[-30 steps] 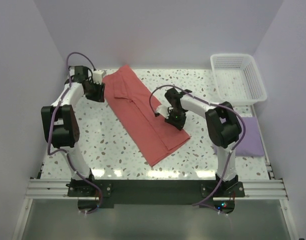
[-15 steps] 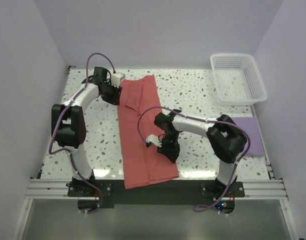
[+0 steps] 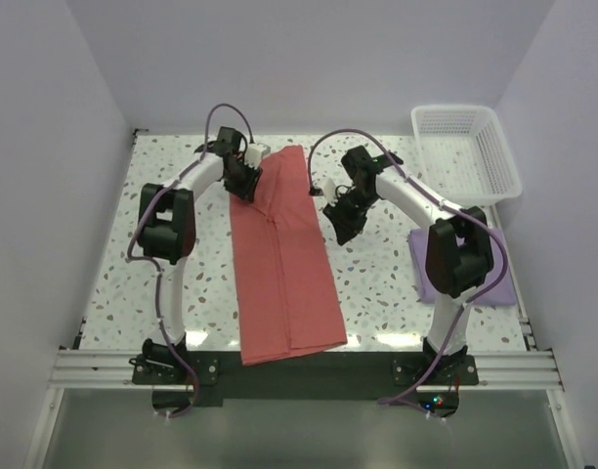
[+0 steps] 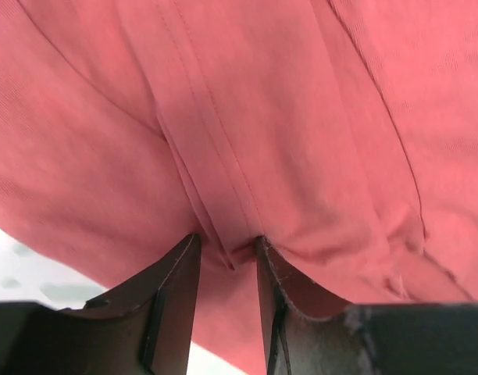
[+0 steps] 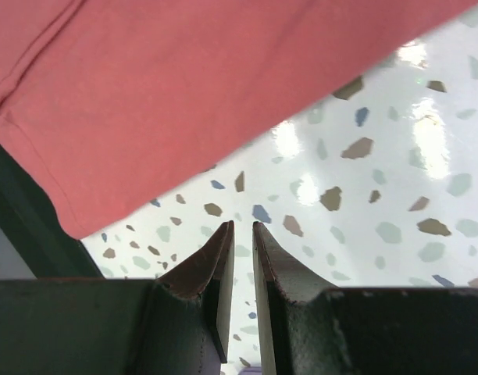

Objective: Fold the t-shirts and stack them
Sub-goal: Fold the tshirt

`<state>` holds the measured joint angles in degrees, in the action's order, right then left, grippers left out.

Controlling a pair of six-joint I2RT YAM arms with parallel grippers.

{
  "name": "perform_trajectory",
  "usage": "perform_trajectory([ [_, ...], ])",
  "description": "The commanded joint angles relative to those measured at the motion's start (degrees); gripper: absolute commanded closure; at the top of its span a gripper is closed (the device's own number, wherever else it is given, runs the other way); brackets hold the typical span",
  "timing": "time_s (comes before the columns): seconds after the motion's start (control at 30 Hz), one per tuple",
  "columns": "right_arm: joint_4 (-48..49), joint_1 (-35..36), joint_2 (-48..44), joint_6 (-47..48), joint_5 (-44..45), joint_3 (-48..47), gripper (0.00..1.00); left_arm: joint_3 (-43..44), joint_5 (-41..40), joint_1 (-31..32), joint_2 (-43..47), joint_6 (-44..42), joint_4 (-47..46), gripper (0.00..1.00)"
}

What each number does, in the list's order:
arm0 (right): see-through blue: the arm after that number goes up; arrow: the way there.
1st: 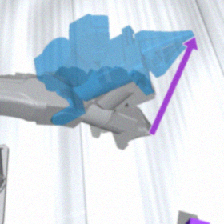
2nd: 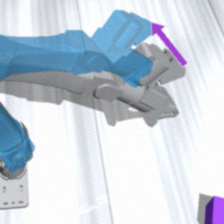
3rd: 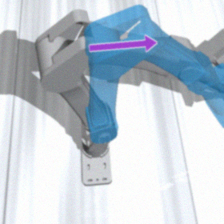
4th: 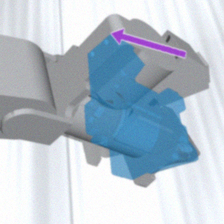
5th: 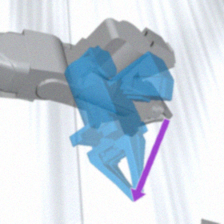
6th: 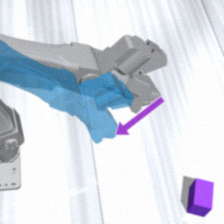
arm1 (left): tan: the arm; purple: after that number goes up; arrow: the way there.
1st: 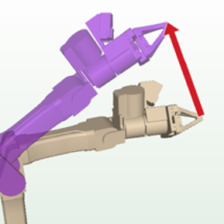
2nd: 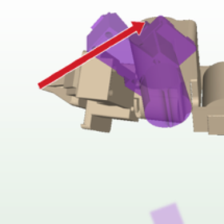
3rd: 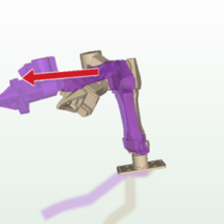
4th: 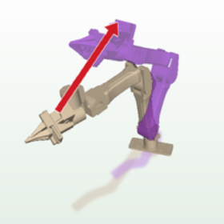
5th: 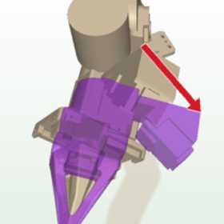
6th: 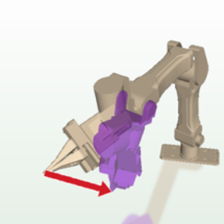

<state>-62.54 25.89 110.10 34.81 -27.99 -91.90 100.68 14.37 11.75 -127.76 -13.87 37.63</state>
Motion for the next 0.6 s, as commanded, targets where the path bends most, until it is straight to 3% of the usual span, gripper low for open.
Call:
perform_trajectory([
  [0.0,2.3,-1.0,0.9,-2.5,2.0,-3.0,0.8,11.3,-3.9,-0.3,-6.8,1.9,2.3,0.62],
  [0.13,3.7,-1.7,3.3,-3.2,4.2,-5.1,0.8,22.3,-2.4,-0.3,-15.9,2.4,1.7,0.62],
  [0.3,6.4,-2.0,6.9,-4.4,8.3,-10.9,0.81,27.1,-4.6,-0.8,-17.0,1.7,-3.6,0.61],
  [0.37,7.4,-1.9,9.0,-5.4,8.7,-13.1,0.81,26.0,-3.5,-1.1,-14.1,2.3,-6.3,0.58],
  [0.5,10.2,-1.9,11.1,-9.0,8.4,-17.7,0.81,13.0,0.0,-1.7,-3.1,2.6,-16.3,0.47],
  [0.57,10.8,-1.8,11.4,-10.7,6.8,-18.1,0.8,10.0,0.7,-1.8,2.7,2.4,-16.9,0.44],
])
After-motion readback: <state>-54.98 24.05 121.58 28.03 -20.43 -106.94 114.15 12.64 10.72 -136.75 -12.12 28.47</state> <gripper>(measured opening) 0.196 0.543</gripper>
